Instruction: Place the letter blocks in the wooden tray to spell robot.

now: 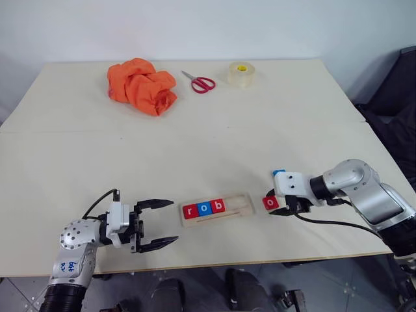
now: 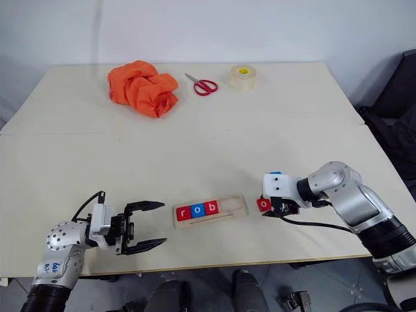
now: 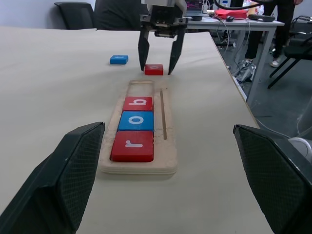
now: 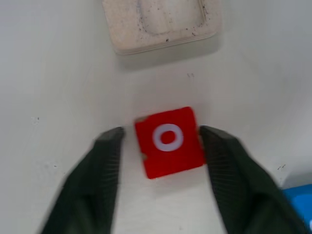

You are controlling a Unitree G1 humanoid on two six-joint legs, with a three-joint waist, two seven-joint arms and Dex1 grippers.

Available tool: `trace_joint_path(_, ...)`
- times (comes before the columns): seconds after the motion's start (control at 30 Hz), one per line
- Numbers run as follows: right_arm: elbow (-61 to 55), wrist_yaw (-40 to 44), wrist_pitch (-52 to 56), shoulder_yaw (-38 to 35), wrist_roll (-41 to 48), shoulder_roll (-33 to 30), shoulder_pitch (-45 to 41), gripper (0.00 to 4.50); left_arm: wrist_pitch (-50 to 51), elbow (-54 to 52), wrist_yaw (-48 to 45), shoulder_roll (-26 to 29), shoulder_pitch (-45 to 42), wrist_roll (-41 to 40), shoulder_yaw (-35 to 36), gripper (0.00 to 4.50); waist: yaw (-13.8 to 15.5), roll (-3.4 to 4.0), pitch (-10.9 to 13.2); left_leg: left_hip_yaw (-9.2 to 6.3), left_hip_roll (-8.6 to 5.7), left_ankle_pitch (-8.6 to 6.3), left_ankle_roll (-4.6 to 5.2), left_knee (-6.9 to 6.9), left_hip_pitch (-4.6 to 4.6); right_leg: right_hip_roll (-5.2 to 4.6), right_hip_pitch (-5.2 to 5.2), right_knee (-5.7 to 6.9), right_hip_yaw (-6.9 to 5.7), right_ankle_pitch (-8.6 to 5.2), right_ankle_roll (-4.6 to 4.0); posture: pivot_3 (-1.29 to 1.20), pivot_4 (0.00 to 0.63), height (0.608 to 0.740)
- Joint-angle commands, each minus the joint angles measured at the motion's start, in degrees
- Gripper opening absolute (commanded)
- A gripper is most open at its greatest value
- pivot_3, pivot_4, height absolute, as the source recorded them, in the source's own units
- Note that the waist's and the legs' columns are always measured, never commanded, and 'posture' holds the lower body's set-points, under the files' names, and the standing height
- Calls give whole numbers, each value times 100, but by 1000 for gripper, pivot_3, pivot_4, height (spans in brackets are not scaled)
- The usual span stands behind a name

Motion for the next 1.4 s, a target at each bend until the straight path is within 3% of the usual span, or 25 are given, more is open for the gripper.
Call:
trace_joint_path(0.03, 120, -10, 89, -134, -185, 24, -148, 1445, -58, -149, 39, 29, 8, -99, 73, 4500, 4, 0, 0, 0, 0, 1, 0, 2, 0, 0, 0, 1, 0, -2, -6, 0, 150, 740)
trace_joint_path(0.13, -8, 14, 384, -253, -113, 35, -315, 1448, -53, -128, 52, 26, -29, -93, 65, 4500, 5, 4, 2, 0, 0, 3, -2, 3, 0, 0, -1, 4, 1, -2, -12, 0, 150, 740)
trace_joint_path(0.23, -595, 190, 1345, -359, 205, 36, -651, 1448, -61, -60, 50, 25, -89, -86, 59, 4500, 2, 16, 10, 4, 0, 3, -3, 2, -6, -1, -14, 12, 6, 0, -9, 0, 150, 740)
trace_joint_path(0.43, -1405, 213, 2445, 132, 362, 533, -1169, 1448, -92, 67, 28, -2, -220, -66, 31, 4500, -2, 17, 10, -4, 12, 1, -5, -9, -5, 8, -28, 33, -6, -3, -11, 0, 150, 740)
trace_joint_path(0.87, -1182, -7, 2359, 1057, -172, 1365, -1575, 1448, -147, -4, 18, 123, -69, -99, 187, 4500, 5, 17, 10, -2, 2, 1, -5, -3, -10, -1, -28, 38, -9, -3, -12, 0, 150, 740)
trace_joint_path(1.33, -821, 148, 1927, 1150, -450, 1479, -1592, 1448, -170, -111, 124, 102, 33, -91, 214, 4500, -2, 17, 10, -1, 3, 1, -5, -3, -9, 2, -29, 42, -9, -3, -11, 0, 150, 740)
trace_joint_path(1.4, -845, 173, 1921, 1140, -449, 1498, -1581, 2180, -178, -109, 131, 100, 35, -91, 210, 4500, 1, 17, 10, -1, 3, 1, -5, -3, -9, 3, -29, 43, -9, -3, -11, 0, 150, 740)
